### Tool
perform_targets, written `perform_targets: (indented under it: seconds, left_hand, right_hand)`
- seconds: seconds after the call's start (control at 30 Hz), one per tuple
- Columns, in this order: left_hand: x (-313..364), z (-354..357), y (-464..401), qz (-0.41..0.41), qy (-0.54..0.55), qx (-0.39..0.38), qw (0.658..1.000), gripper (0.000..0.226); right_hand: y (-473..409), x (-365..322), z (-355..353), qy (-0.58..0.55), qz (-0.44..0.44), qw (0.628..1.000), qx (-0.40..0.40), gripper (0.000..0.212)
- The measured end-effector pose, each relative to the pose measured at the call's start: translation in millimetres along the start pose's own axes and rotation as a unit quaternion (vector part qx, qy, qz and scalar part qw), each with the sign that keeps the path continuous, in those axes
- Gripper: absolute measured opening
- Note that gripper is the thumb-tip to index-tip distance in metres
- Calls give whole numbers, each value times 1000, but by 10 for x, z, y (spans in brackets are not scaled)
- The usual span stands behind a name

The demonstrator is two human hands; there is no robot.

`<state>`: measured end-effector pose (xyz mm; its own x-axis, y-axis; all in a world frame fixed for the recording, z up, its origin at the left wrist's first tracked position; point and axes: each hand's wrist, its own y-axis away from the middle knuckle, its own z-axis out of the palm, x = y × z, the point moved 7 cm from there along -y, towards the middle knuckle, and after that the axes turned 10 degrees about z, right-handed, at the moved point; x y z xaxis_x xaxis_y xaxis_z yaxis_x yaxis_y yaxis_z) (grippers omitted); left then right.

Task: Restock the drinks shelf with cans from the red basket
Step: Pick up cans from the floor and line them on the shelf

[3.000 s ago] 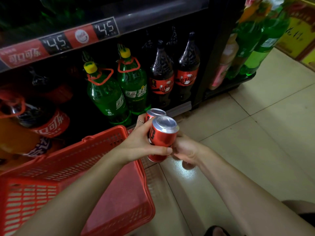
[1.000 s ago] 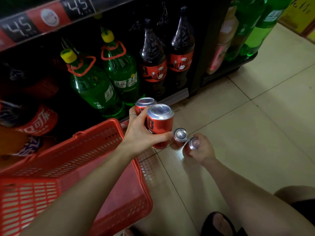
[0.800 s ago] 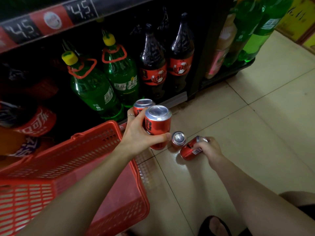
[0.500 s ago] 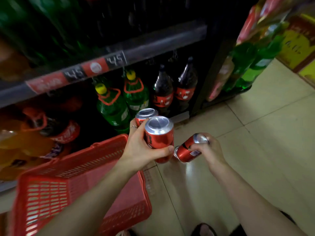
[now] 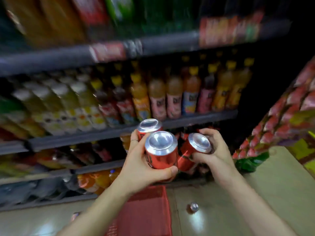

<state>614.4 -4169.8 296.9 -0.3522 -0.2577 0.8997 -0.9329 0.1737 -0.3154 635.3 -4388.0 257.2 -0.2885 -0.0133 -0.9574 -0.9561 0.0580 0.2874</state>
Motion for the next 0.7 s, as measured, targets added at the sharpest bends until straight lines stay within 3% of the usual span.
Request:
perform_targets:
  seconds: [0.17,0.3,0.4,0.57,0.7]
  left_hand:
    - [1571,-1021,-233,35,-5,60,998,81]
    - [2416,-1774,-303,72,-46,147,985,77]
    - [2864,-2230,-310,100,-51,188,976,75]
    - [3260,-2957,-223,105,-82,240,961,93]
    - [3539,-3455,-105,137,-83,260,952,77]
  right_hand:
    - [581,-1800,532,33,-87,993,-73,81]
    - [986,-2899,1016,48,-177,973,-138,66]
    - [1257,-3455,1331,42,-224,959,-166,61]
    - [1580,-4069,1808,42,-283,934,-212,62]
    - [1725,-4414,2256,52,-322,921,-214,61]
